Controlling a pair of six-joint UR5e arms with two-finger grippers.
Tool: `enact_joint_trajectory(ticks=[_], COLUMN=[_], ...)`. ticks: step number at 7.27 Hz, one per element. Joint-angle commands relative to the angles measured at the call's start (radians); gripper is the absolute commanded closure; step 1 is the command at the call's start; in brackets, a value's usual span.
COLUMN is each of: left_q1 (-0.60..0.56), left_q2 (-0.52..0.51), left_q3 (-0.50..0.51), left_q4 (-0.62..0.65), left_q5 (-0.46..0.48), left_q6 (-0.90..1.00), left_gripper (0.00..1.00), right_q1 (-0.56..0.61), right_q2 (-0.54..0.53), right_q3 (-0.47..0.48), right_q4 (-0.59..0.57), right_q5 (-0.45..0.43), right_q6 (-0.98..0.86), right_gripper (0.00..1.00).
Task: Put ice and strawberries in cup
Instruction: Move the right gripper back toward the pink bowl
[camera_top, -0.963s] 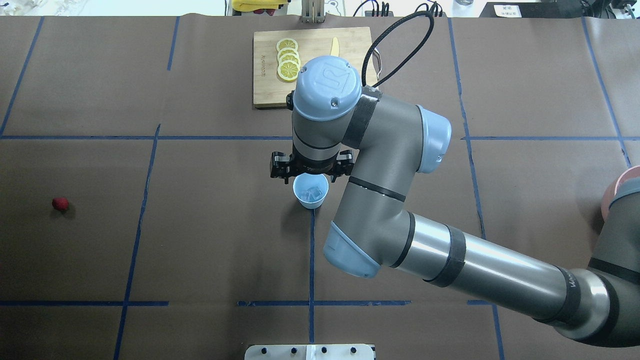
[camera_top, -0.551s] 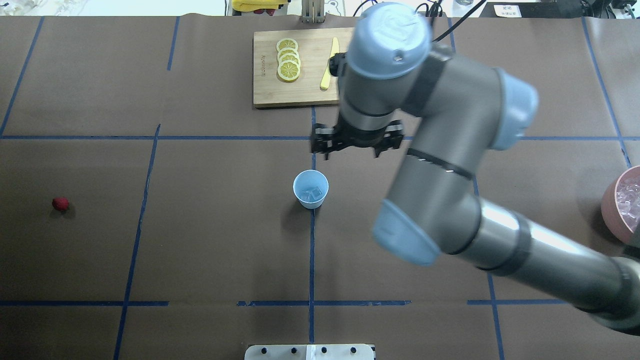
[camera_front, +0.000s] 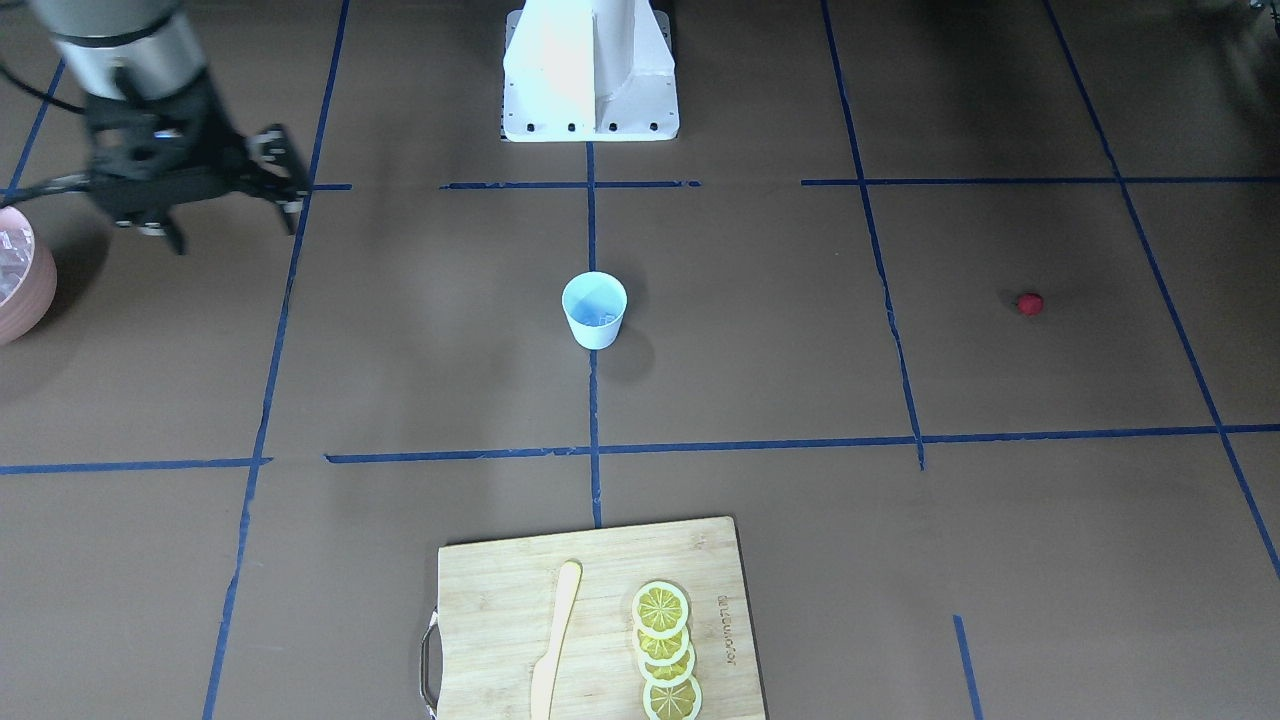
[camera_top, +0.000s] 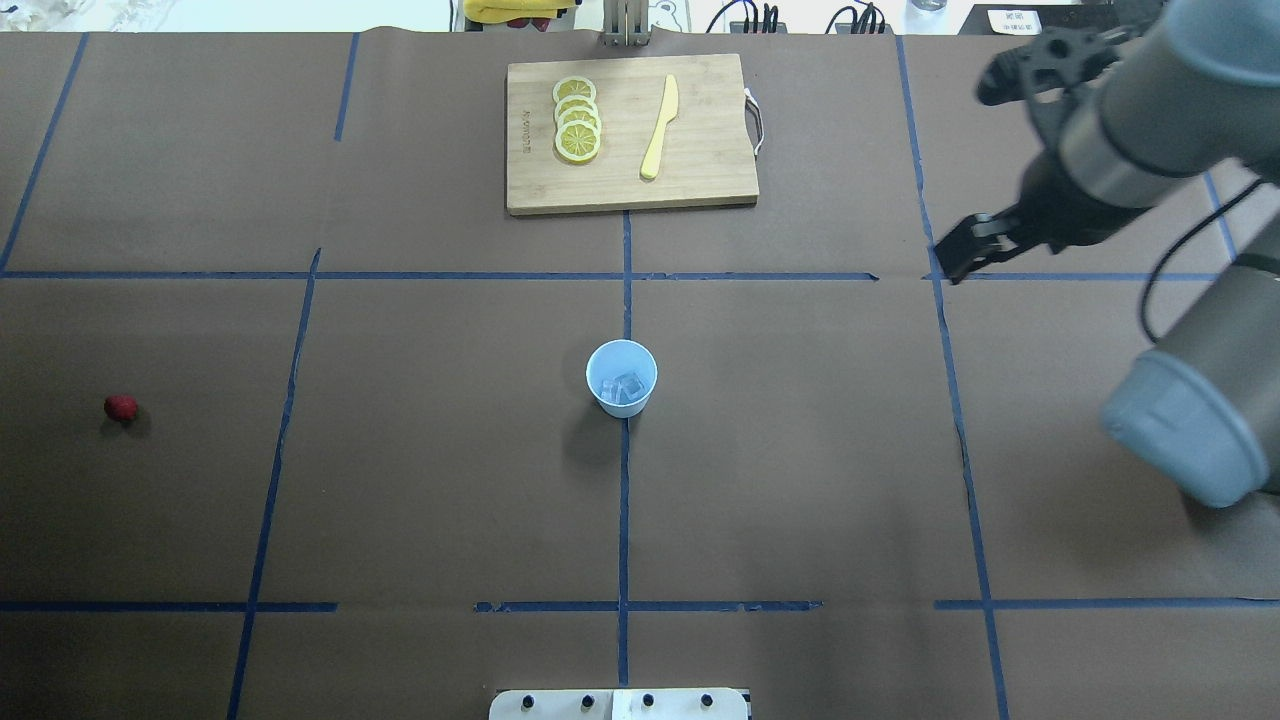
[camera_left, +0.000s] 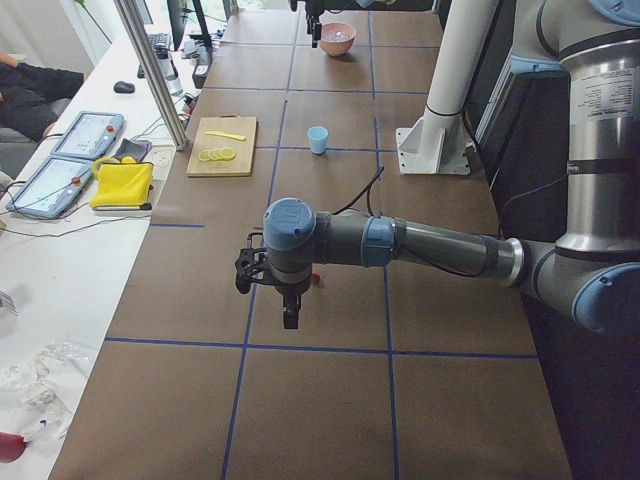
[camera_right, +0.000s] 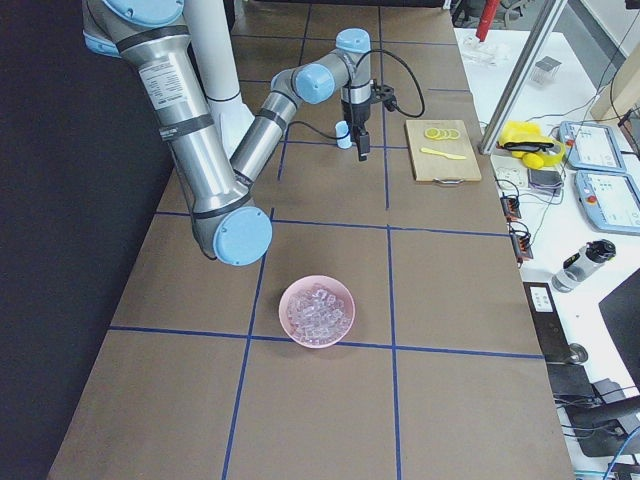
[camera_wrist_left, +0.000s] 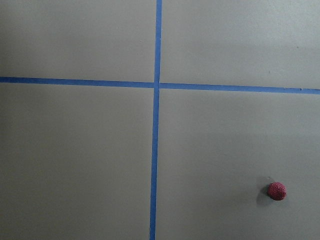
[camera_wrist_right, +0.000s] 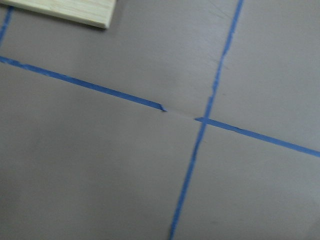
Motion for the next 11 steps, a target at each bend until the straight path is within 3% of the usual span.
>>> enact_joint_trajectory(ticks=[1,3,4,7,8,11], left_q1=[0.000,0.000,0.000,0.000,0.000,0.000], left_q2=[0.000,0.003,0.003,0.003,0.003,0.005], left_q3=[-0.001,0.000,0.000,-0.001,-0.001,-0.010], left_q4=[-0.001,-0.001,0.001,-0.001,-0.002,-0.002], left_q5=[0.000,0.000,0.001,0.001,0.000,0.001], left_q6=[0.000,0.000,0.000,0.000,0.000,0.000], left_gripper=[0.00,0.00,0.00,0.00,0.00,0.00], right_q1=[0.219,0.283,0.310,0.314,0.314,0.312], right_q2=[-0.266,-0.480,-0.542,-0.656,-0.667,-0.663], right_q3=[0.008,-0.018,-0.060,-0.260,-0.299,-0.362], right_q4=[0.149,0.342,0.450,0.773,0.825,0.828], right_q5=[0.178,0.217,0.269,0.283,0.285,0.291], right_q6=[-0.272,-0.388,-0.414,-0.411,-0.407,-0.424], right_gripper=[0.01,0.01,0.01,0.01,0.01,0.04])
